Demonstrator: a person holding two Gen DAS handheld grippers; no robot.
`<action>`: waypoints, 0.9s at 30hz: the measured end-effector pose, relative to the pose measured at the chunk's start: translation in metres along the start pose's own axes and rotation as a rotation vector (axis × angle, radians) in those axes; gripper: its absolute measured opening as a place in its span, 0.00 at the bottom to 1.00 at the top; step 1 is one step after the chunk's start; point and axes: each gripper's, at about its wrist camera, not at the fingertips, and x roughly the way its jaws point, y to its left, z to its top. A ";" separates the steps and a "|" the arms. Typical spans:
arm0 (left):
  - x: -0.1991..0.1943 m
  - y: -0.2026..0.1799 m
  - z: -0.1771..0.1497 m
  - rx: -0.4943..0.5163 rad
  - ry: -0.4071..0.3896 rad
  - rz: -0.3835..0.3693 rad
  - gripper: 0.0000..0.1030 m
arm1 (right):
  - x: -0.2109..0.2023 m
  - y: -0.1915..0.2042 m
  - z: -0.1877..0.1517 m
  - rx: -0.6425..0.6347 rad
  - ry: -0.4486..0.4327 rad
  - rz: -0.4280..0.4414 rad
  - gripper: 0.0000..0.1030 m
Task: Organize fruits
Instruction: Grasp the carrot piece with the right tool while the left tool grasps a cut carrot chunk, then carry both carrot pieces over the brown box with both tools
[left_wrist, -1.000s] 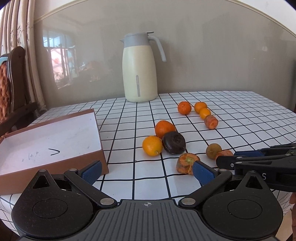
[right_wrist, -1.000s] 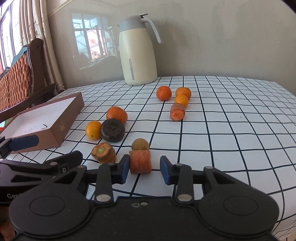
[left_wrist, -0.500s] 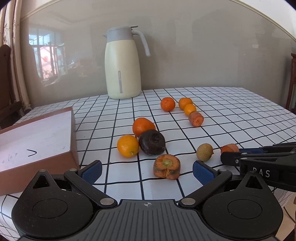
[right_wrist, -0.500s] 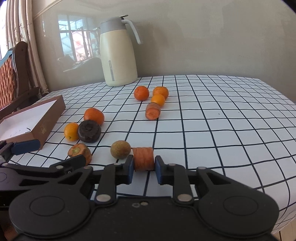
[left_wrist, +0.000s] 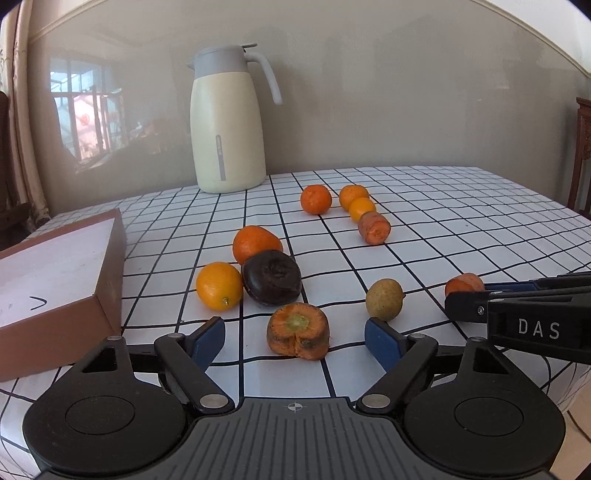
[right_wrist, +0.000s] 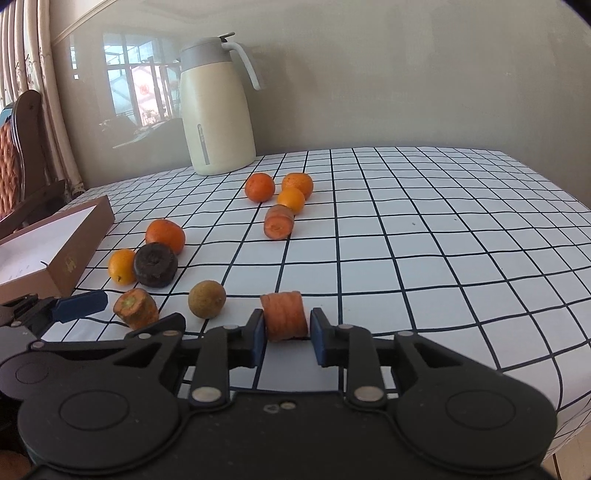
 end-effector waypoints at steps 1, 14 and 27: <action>-0.001 -0.001 0.000 0.005 -0.004 0.000 0.76 | 0.000 0.000 0.000 0.002 0.000 -0.001 0.17; -0.004 -0.001 -0.001 -0.025 -0.011 -0.034 0.34 | 0.002 0.002 0.001 0.002 -0.003 -0.008 0.18; -0.014 0.008 -0.001 -0.048 -0.044 -0.012 0.34 | -0.005 0.003 0.000 0.003 -0.034 -0.001 0.15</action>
